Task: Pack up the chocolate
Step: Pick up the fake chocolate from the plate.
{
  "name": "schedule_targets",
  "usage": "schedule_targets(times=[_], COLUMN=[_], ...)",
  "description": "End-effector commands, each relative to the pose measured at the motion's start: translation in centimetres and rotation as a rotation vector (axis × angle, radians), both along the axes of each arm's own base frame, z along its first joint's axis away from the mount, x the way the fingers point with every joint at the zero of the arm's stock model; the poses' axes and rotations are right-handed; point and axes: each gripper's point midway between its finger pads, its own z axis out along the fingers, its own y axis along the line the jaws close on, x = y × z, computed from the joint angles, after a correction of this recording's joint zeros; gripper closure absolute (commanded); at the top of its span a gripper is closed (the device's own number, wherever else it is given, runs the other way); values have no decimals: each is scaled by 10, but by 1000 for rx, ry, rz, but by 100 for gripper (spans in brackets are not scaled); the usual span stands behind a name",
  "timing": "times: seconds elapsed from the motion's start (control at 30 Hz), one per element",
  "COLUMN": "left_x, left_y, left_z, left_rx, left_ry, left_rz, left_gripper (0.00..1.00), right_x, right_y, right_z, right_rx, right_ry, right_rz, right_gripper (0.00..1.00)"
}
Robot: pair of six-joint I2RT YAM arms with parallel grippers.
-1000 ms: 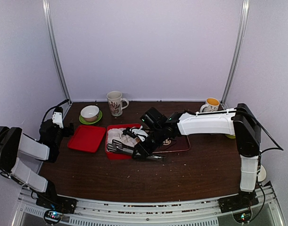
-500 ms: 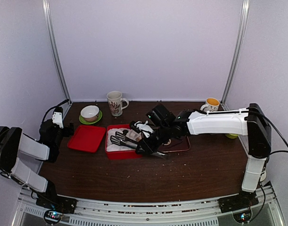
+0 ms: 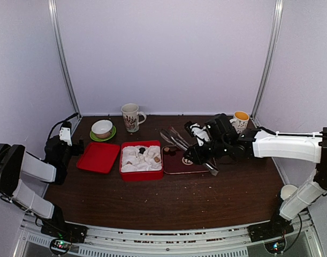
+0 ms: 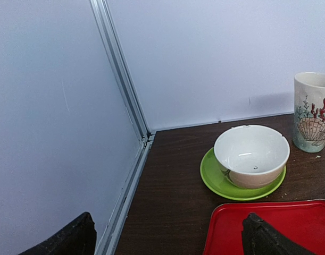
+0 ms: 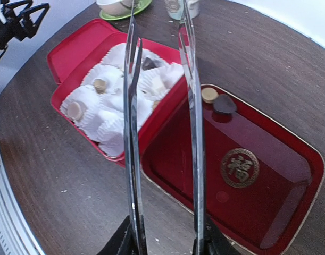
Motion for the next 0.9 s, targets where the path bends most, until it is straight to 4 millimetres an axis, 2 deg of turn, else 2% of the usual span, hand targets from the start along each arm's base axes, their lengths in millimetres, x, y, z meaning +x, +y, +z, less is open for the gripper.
schedule_targets(times=[0.0, 0.13, 0.27, 0.47, 0.87], left_x=[0, 1, 1, 1, 0], left_y=[1, 1, 1, 1, 1], left_z=[8, 8, 8, 8, 8], left_rx=[4, 4, 4, 4, 4], left_ry=[-32, -32, -32, -32, -31], left_rz=[-3, -4, -3, -4, -3], left_gripper=[2, 2, 2, 2, 2], right_x=[19, 27, 29, 28, 31], right_y=[-33, -56, -65, -71, -76], right_z=[13, 12, 6, -5, -8], right_rx=[14, 11, 10, -10, -6], right_ry=[-80, -95, -73, -52, -34], right_rz=[-153, -244, -273, -291, -319], right_gripper=[63, 63, 63, 63, 63])
